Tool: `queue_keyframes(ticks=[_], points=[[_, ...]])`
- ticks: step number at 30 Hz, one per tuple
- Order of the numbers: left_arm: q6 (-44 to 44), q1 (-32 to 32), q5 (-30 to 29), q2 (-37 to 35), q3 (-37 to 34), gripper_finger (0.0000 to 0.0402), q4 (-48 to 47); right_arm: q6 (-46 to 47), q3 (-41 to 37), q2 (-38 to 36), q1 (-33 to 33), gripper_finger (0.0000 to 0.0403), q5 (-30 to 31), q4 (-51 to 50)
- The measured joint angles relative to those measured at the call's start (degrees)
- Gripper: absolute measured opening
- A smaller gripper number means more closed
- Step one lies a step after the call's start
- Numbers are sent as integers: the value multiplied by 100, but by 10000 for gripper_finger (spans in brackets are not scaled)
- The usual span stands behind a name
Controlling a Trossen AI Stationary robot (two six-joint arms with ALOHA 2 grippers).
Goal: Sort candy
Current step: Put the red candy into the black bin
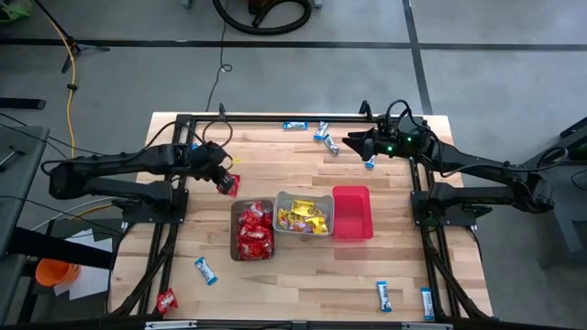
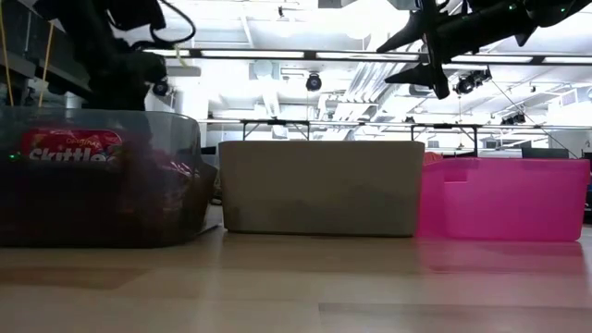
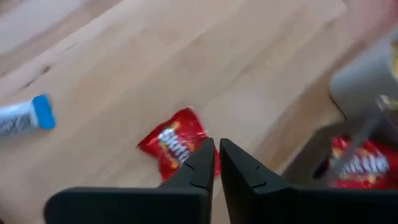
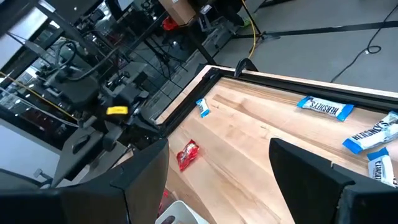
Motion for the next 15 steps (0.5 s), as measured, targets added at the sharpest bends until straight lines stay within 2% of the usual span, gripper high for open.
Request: queue_keyframes(ticks=[4,15], points=[[-404,233,-1,80,-4,55,-51,0,0,0,0,273,26,-17],[-1382,280,-22,847,-4,219,-59,-26,0,2,0,273,-77,-639]])
